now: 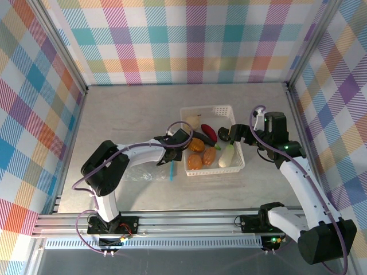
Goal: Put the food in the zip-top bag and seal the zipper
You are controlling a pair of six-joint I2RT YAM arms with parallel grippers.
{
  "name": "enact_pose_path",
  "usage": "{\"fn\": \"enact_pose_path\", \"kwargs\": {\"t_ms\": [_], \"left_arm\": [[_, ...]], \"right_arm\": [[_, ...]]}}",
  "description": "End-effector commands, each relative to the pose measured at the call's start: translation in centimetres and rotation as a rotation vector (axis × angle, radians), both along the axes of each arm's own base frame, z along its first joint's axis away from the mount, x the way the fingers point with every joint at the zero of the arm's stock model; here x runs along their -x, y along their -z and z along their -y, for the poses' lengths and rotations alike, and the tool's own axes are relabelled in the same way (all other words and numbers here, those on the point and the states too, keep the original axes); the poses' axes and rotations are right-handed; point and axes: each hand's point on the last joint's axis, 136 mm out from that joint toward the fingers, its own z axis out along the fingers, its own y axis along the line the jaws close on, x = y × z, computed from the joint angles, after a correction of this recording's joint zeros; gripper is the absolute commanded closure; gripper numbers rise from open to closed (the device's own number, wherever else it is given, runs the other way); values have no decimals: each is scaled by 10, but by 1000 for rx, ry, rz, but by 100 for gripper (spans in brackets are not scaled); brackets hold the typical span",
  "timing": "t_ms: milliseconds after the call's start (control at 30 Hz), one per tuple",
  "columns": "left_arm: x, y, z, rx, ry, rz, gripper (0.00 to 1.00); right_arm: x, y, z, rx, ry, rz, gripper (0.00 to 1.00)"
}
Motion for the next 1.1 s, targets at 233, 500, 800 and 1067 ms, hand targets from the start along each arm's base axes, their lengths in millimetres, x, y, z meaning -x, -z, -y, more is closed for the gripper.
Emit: {"fn": "enact_pose_path", "kwargs": {"t_ms": [233,500,800,1067], "left_arm": [[-2,1,8,6,0,-20,57],[0,7,5,-13,-3,-32,60],[3,14,-3,-16,-17,-54,67],[5,23,-10,-21,-29,-71,69]], "right_arm": [[-1,3,-4,-7,-14,0,9],[0,0,-3,-5,-12,7,8],[1,-2,-2,-2,-8,14,8],[1,-4,-2,-1,-7,15,8]]}}
